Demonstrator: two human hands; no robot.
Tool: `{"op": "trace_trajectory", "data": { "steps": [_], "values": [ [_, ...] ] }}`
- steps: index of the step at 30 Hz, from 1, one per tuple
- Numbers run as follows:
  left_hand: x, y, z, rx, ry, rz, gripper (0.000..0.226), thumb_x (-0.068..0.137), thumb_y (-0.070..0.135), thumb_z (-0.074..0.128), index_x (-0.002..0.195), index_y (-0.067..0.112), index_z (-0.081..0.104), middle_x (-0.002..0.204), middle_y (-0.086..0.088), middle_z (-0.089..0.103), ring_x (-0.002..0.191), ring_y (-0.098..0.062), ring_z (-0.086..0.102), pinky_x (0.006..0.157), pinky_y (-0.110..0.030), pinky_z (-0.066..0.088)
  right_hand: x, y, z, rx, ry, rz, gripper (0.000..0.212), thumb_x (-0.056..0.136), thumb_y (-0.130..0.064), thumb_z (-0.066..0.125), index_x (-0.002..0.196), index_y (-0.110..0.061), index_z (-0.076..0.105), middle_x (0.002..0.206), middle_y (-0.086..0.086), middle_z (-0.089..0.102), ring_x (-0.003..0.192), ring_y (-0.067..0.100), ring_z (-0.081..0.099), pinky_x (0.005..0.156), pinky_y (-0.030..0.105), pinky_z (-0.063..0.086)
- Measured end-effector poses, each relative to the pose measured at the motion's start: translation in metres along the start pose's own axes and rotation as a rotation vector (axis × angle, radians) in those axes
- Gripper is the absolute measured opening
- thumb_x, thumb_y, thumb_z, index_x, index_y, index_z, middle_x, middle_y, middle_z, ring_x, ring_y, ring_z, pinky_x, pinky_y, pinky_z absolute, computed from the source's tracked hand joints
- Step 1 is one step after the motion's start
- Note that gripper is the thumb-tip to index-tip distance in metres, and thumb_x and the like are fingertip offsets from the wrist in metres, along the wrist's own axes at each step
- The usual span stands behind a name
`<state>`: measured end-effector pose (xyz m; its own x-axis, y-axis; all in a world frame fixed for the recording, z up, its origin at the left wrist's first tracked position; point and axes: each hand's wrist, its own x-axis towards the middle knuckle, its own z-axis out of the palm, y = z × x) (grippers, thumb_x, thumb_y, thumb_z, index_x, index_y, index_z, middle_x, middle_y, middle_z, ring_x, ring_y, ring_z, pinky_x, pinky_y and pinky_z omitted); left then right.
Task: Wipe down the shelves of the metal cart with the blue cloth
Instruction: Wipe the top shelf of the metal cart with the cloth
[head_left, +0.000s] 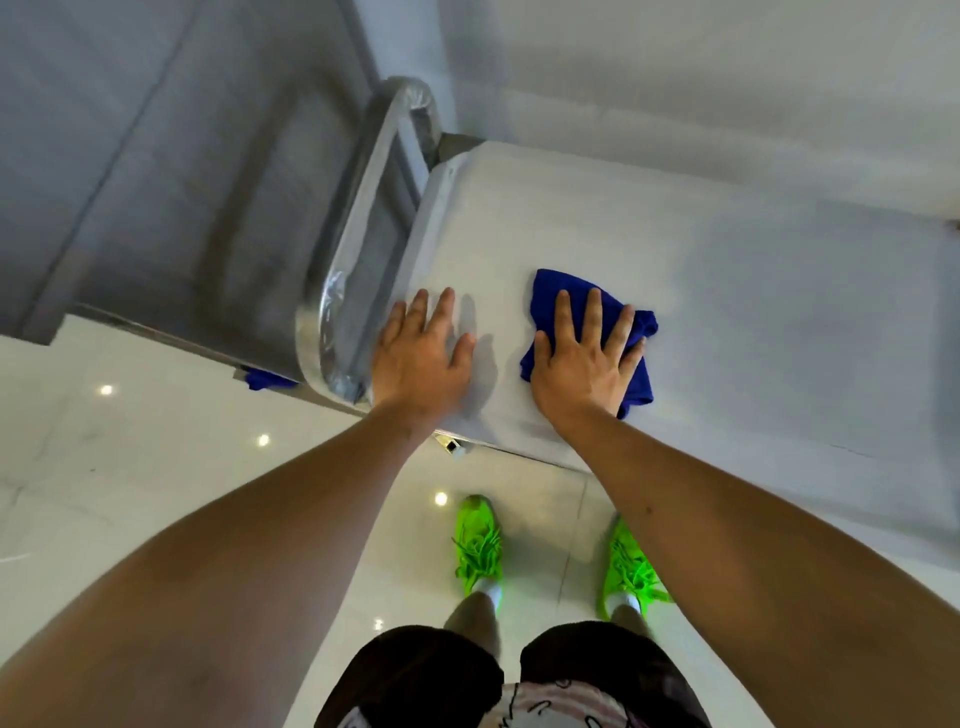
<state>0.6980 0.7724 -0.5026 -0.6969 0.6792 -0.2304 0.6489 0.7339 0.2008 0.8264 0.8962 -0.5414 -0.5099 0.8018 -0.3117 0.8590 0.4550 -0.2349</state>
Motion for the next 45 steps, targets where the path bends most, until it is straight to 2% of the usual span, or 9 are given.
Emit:
{"op": "trace_trajectory", "data": {
  "steps": [5,8,12,14,17,19,27,34,45],
  "values": [
    [0.001,-0.026,-0.016,-0.136,0.034,-0.037,0.065,0.103,0.057,0.027,0.16,0.03,0.011,0.168,-0.005,0.012,0.154,-0.026,0.008,0.123,-0.049,0.015,-0.013,-0.064,0.02,-0.016,-0.007,-0.123,0.059,0.104,-0.055,0.013,0.159,-0.036,0.001,0.169,0.0,-0.003,0.15,0.038,-0.019,0.118,0.06,-0.012],
    [0.011,-0.033,-0.02,-0.154,0.029,-0.047,0.063,0.102,0.059,0.023,0.159,0.036,0.008,0.169,0.0,0.009,0.154,-0.023,0.004,0.124,-0.05,0.01,-0.031,-0.093,0.032,-0.022,-0.03,-0.211,0.068,0.101,-0.056,0.027,0.159,-0.036,-0.001,0.168,0.001,-0.003,0.149,0.038,-0.02,0.117,0.061,-0.012],
    [0.011,-0.032,-0.023,-0.155,0.038,-0.03,0.062,0.102,0.059,0.023,0.159,0.038,0.01,0.168,0.001,0.011,0.154,-0.024,0.004,0.124,-0.049,0.009,-0.063,-0.11,0.045,-0.038,-0.042,-0.293,0.095,0.094,-0.055,0.044,0.145,-0.028,-0.032,0.168,0.004,-0.004,0.147,0.04,-0.023,0.116,0.064,-0.01],
    [0.007,-0.027,-0.021,-0.132,0.016,-0.015,0.063,0.102,0.06,0.023,0.159,0.037,0.01,0.169,0.0,0.01,0.154,-0.025,0.004,0.124,-0.05,0.011,-0.068,-0.102,0.044,-0.054,-0.049,-0.345,0.092,0.095,-0.053,0.042,0.148,-0.027,-0.028,0.168,0.004,-0.003,0.149,0.04,-0.02,0.117,0.064,-0.006],
    [0.003,-0.014,-0.017,-0.118,-0.007,0.007,0.064,0.102,0.061,0.023,0.16,0.036,0.009,0.169,0.0,0.008,0.154,-0.025,0.004,0.124,-0.046,0.008,-0.066,-0.075,0.037,-0.063,-0.051,-0.452,0.073,0.101,-0.051,0.035,0.159,-0.028,-0.003,0.168,0.001,0.002,0.151,0.036,-0.012,0.119,0.061,0.0],
    [0.0,-0.002,-0.014,-0.095,-0.021,0.034,0.064,0.102,0.061,0.023,0.16,0.036,0.009,0.169,0.0,0.007,0.155,-0.024,0.002,0.123,-0.042,0.004,-0.065,-0.053,0.033,-0.042,-0.039,-0.458,0.066,0.103,-0.05,0.03,0.16,-0.03,0.003,0.168,-0.002,0.006,0.152,0.033,-0.011,0.12,0.059,0.001],
    [-0.015,0.076,0.007,-0.02,-0.04,0.168,0.064,0.102,0.059,0.025,0.159,0.031,0.016,0.168,-0.005,0.015,0.154,-0.028,0.007,0.123,-0.044,0.012,-0.068,0.056,0.008,-0.031,-0.011,-0.283,0.056,0.105,-0.051,0.016,0.158,-0.037,0.008,0.168,-0.004,0.007,0.152,0.03,-0.009,0.121,0.056,-0.003],
    [-0.042,0.165,0.042,0.02,-0.109,0.282,0.066,0.102,0.058,0.028,0.16,0.028,0.017,0.167,-0.007,0.016,0.153,-0.029,0.01,0.122,-0.043,0.015,-0.073,0.187,-0.022,-0.047,0.006,-0.059,0.058,0.103,-0.054,0.01,0.158,-0.038,0.0,0.168,-0.004,-0.002,0.152,0.029,-0.013,0.121,0.056,-0.004],
    [-0.092,0.269,0.091,0.064,-0.18,0.362,0.067,0.102,0.058,0.029,0.16,0.027,0.014,0.168,-0.007,0.013,0.154,-0.028,0.009,0.123,-0.041,0.013,-0.091,0.344,-0.052,0.002,0.064,0.263,0.06,0.101,-0.056,0.01,0.157,-0.039,-0.004,0.168,-0.005,-0.003,0.152,0.032,-0.012,0.121,0.056,-0.002]
  ]
}}
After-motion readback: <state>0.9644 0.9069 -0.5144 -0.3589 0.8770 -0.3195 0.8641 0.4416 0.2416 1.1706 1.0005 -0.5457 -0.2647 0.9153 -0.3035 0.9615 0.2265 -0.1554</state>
